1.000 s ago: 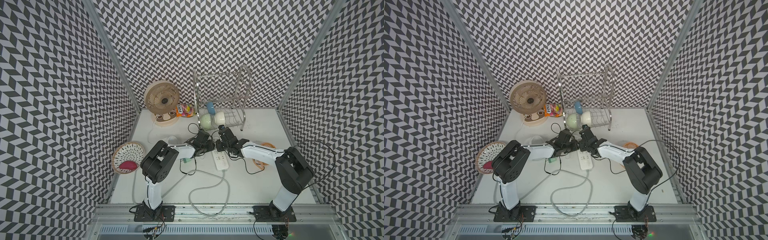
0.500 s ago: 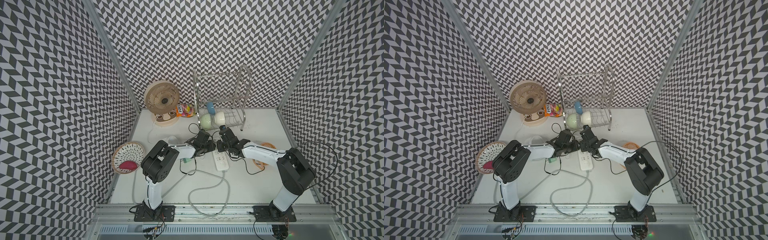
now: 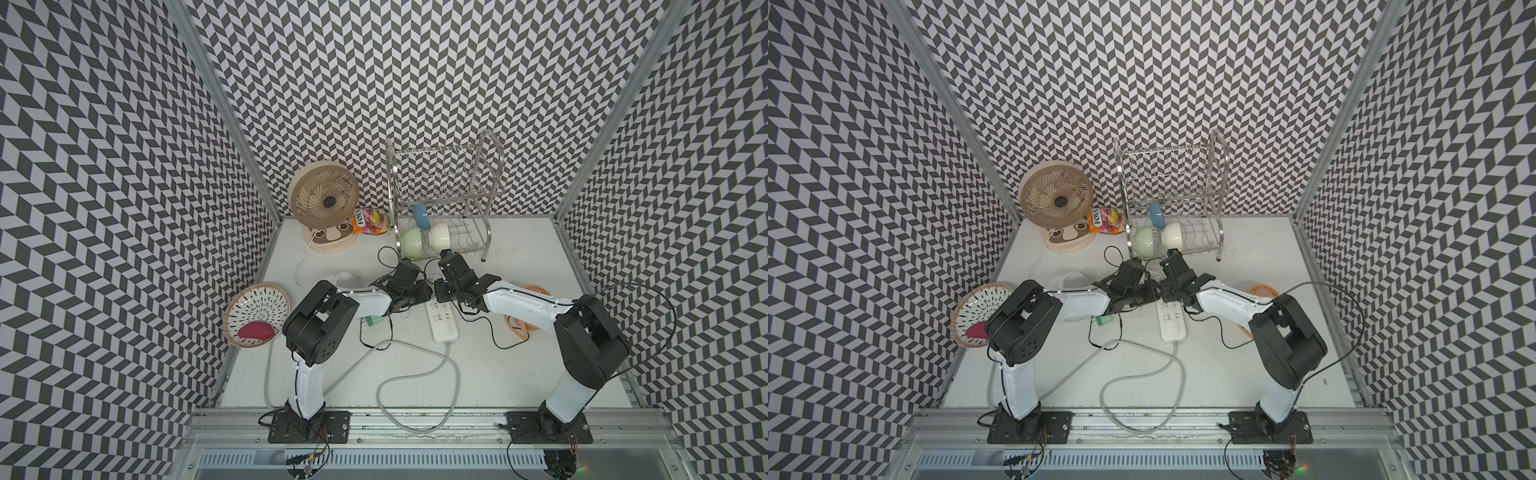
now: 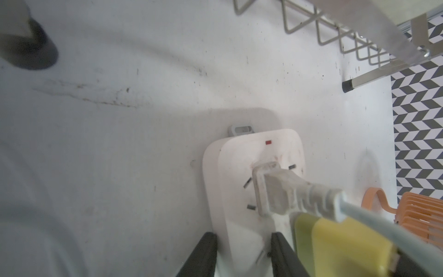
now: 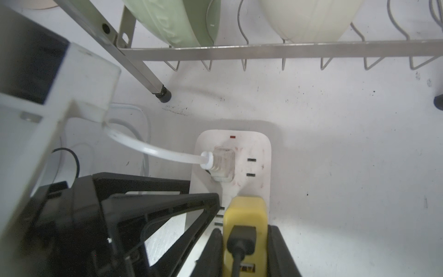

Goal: Unplug the desk fan from the power strip
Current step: Remove the plug from the socket.

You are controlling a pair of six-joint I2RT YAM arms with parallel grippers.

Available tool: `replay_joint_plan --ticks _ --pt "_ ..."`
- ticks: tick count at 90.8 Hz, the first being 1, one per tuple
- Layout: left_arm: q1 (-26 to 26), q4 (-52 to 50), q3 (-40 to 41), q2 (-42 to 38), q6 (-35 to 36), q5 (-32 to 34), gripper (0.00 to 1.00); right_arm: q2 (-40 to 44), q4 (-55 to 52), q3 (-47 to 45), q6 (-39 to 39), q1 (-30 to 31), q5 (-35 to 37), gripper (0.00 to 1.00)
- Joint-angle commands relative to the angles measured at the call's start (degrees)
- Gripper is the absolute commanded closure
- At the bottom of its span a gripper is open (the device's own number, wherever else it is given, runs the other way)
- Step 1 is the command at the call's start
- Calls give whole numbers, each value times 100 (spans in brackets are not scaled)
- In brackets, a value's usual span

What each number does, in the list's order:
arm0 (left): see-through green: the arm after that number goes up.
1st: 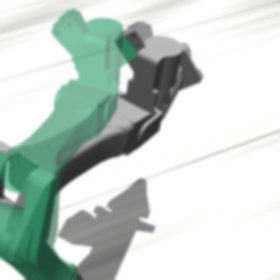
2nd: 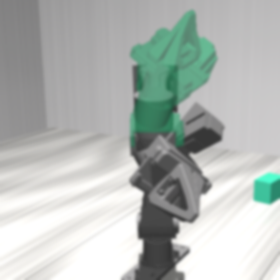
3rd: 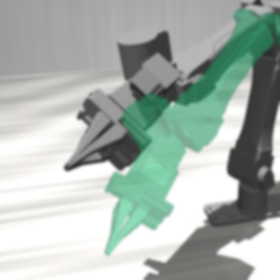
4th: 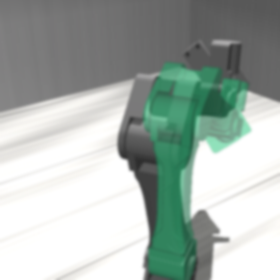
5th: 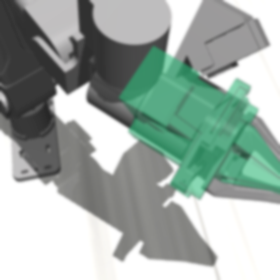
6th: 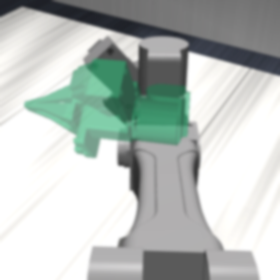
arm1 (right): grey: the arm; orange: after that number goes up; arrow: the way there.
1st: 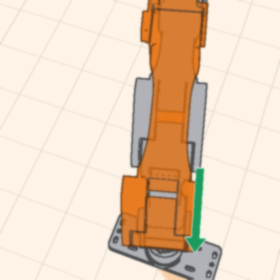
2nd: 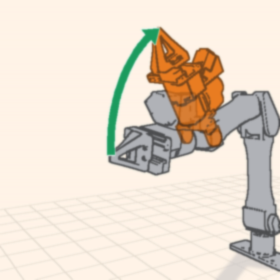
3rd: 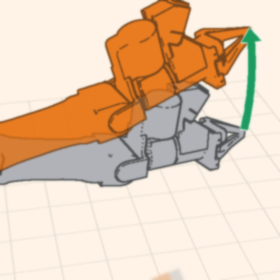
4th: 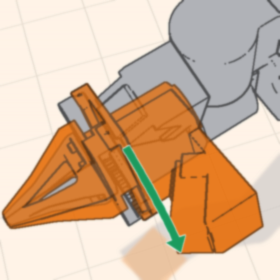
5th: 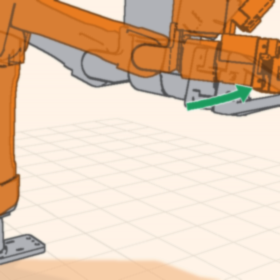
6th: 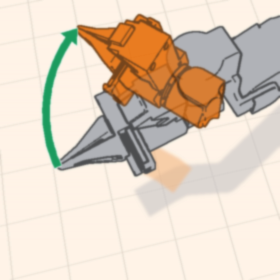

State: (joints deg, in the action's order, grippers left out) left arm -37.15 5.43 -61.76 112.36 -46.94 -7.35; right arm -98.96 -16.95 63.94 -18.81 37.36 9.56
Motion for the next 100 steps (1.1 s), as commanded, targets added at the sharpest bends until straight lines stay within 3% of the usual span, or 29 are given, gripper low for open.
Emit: replay_joint_plan --ticks 1,6,18,32,47,62,73,83,100 --pt "129 -1298 296 634 141 753 59 271 353 287 193 60 -444 83" --pt "125 -1299 285 638 141 753 59 268 390 273 192 60 -511 83" --pt "129 -1308 301 622 142 766 59 214 114 381 116 62 147 83" --pt "126 -1299 295 674 141 755 59 304 517 310 395 69 -964 81" --pt "129 -1306 282 648 124 778 59 125 2 521 50 57 430 82" --pt "128 -1316 256 699 141 767 58 343 594 271 353 60 -966 79" --pt "129 -1310 279 678 119 778 59 205 142 432 21 53 179 79" --pt "125 -1303 304 672 124 780 59 307 197 351 12 51 98 79" --pt "133 -1272 318 653 115 747 58 908 325 -84 -322 -183 585 79"
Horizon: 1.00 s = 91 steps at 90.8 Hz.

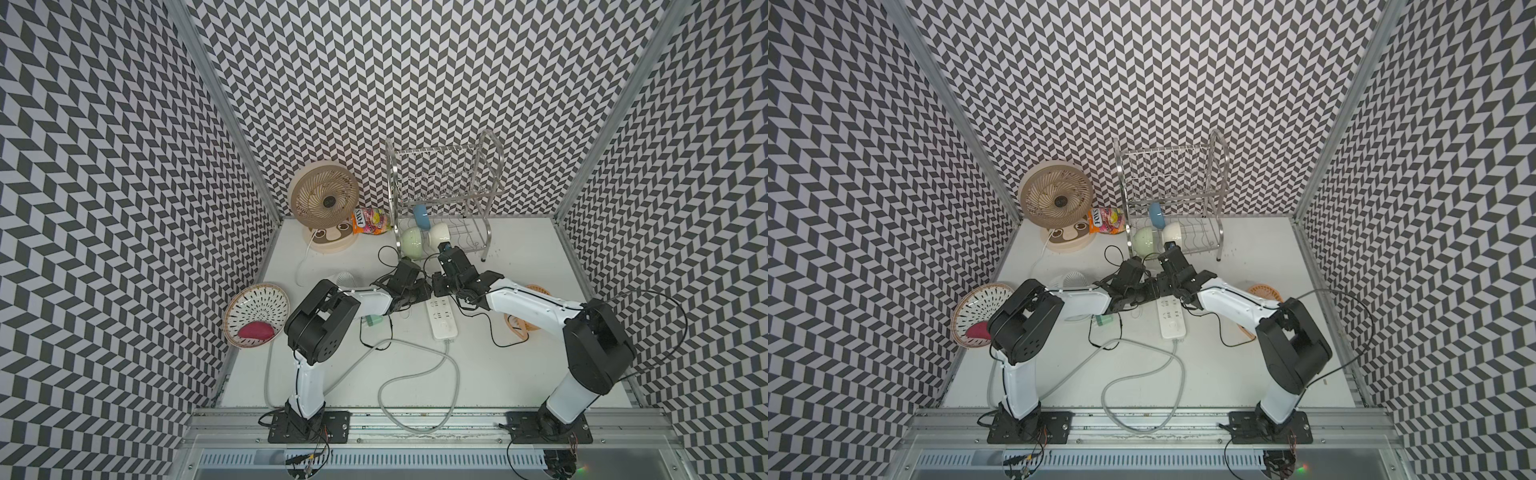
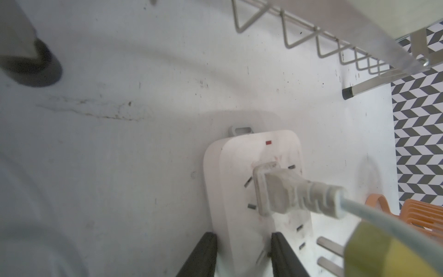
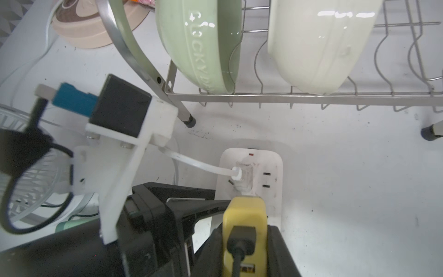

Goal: Unplug the desk fan from the power strip
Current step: Remove the plug from the socket, then place the plug at the center of the board.

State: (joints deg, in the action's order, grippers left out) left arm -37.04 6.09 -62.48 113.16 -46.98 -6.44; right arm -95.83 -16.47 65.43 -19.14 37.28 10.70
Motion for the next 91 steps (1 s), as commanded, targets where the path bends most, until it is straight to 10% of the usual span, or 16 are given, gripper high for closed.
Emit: replay_joint_plan --ticks 1,45,91 --pt "120 -1338 388 569 119 654 58 642 281 -272 -308 -193 514 79" --pt "111 -1219 372 541 93 572 59 855 -9 -1523 -851 -1326 1709 73" --pt "101 -1035 329 435 100 306 58 1255 391 -1410 -14 -1365 646 25"
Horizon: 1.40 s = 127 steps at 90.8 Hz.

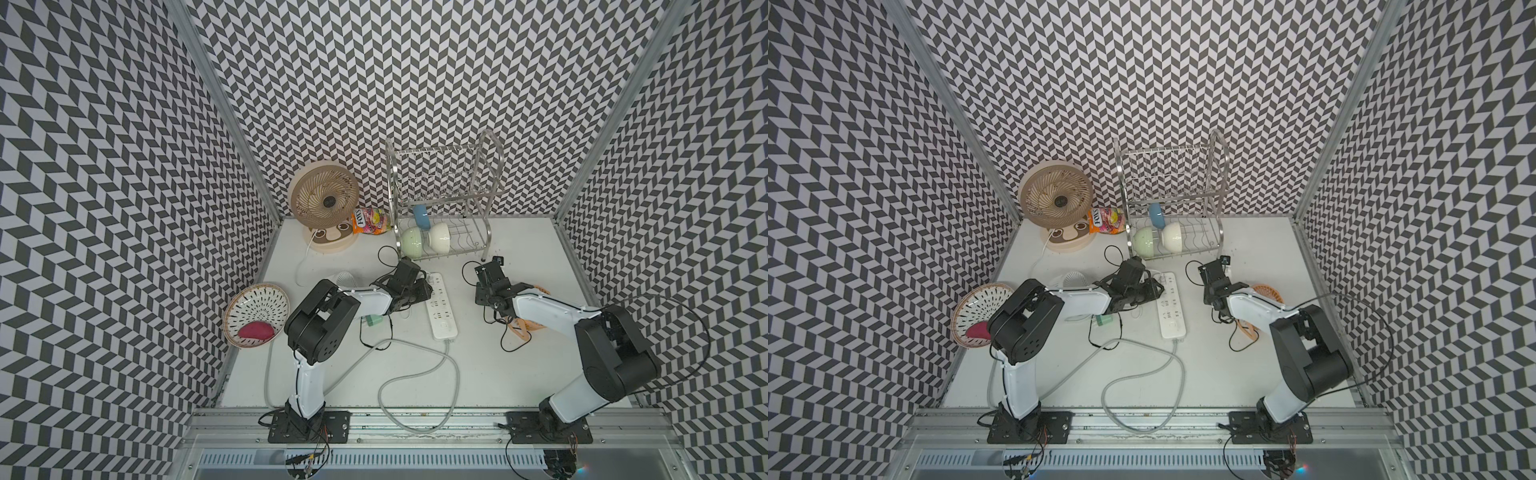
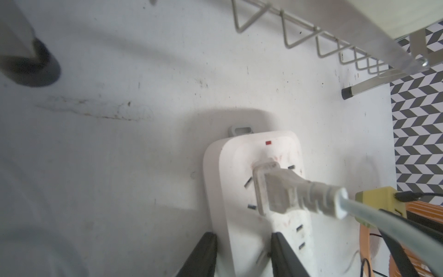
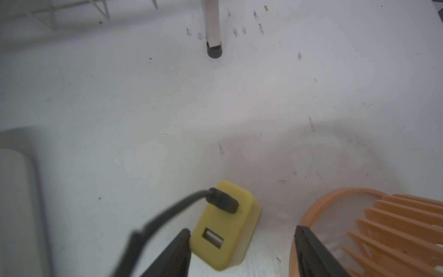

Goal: Unplug the desk fan from the power strip
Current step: Place the plug at the center of the board, then remove the plug from the socket.

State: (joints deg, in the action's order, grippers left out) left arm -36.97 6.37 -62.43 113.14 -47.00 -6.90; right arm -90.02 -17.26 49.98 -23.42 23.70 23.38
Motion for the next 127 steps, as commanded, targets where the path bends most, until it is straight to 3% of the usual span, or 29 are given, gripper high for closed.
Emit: replay_joint_plan --ticks 1,8,18,34,45,67,95,127 --pt "94 -1048 327 428 103 340 58 716 496 144 447 -7 -689 25" --pt "85 -989 328 339 116 296 58 974 572 259 619 18 -1116 16" --pt "68 -885 294 180 174 208 56 978 599 504 775 24 -1873 15" --pt "43 -940 124 50 286 101 55 486 652 900 902 131 -3263 28" --pt "25 -885 117 -51 314 8 55 116 767 1120 872 342 -3594 37" --pt "6 -824 182 -126 223 -125 57 -751 689 1715 808 792 -3314 45" --pt "7 -707 276 -70 128 -216 58 -1554 79 2457 688 1080 -2062 59" --pt "-3 -646 340 -44 34 -286 60 -1934 -38 2755 608 1142 -1811 67"
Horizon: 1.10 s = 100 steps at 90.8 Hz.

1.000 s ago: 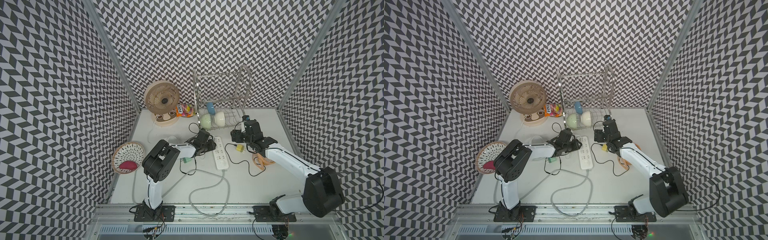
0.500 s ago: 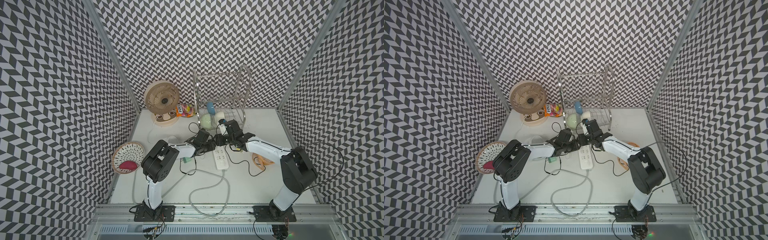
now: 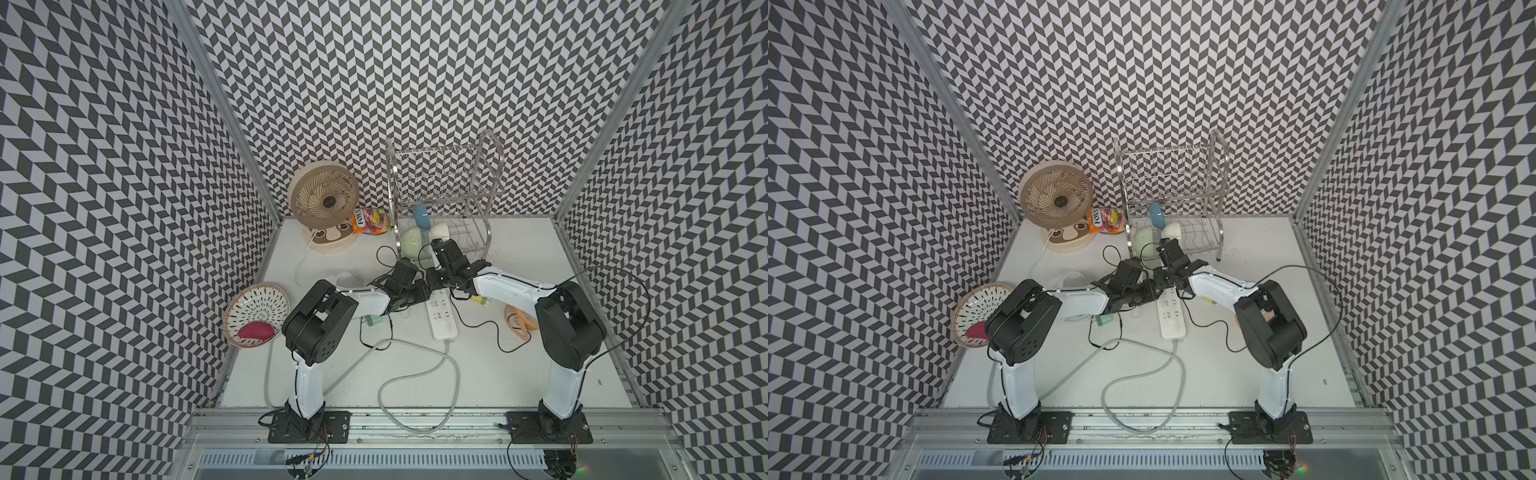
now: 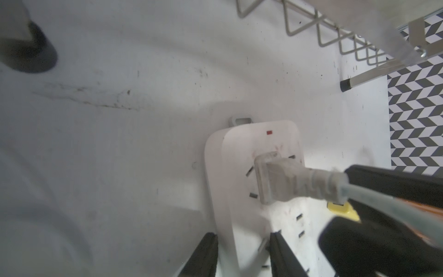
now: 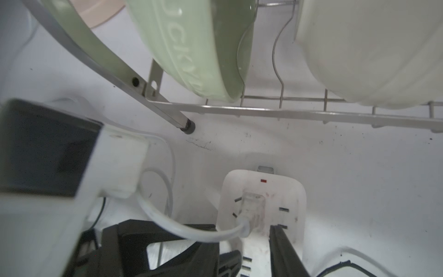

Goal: Unplug the desk fan from the power strip
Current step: Remove the plug from the socket.

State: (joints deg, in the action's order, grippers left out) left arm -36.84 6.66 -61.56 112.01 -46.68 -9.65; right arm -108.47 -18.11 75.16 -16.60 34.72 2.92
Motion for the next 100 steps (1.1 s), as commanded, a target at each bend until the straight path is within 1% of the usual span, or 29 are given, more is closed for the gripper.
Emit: replay_joint_plan --ticks 1,10,32,37,44,73,78,82,90,100 --pt "-16 -679 256 73 1 -6 60 -92 50 246 -77 42 244 68" --pt "-16 -698 259 72 -16 9 60 -150 41 310 -88 44 315 72" --pt "-16 -709 259 69 -61 -7 60 -284 1 452 -85 52 372 75" --pt "-21 -709 261 76 -61 -12 61 -297 0 469 -83 52 374 79" --pt "-17 -701 274 90 -72 -18 61 -308 0 487 -88 54 361 81" --pt "-18 -675 293 82 -100 -42 61 -351 -61 489 -88 79 442 84" --pt "-16 -670 315 76 -105 -45 61 -351 -61 497 -88 81 402 85" --pt "-17 -663 327 81 -112 -59 61 -351 -46 498 -83 79 360 89" --pt "-17 -657 335 106 -122 -71 61 -339 33 505 -26 106 113 93" --pt "-21 -689 321 175 -131 -48 62 -284 189 499 177 233 -295 94"
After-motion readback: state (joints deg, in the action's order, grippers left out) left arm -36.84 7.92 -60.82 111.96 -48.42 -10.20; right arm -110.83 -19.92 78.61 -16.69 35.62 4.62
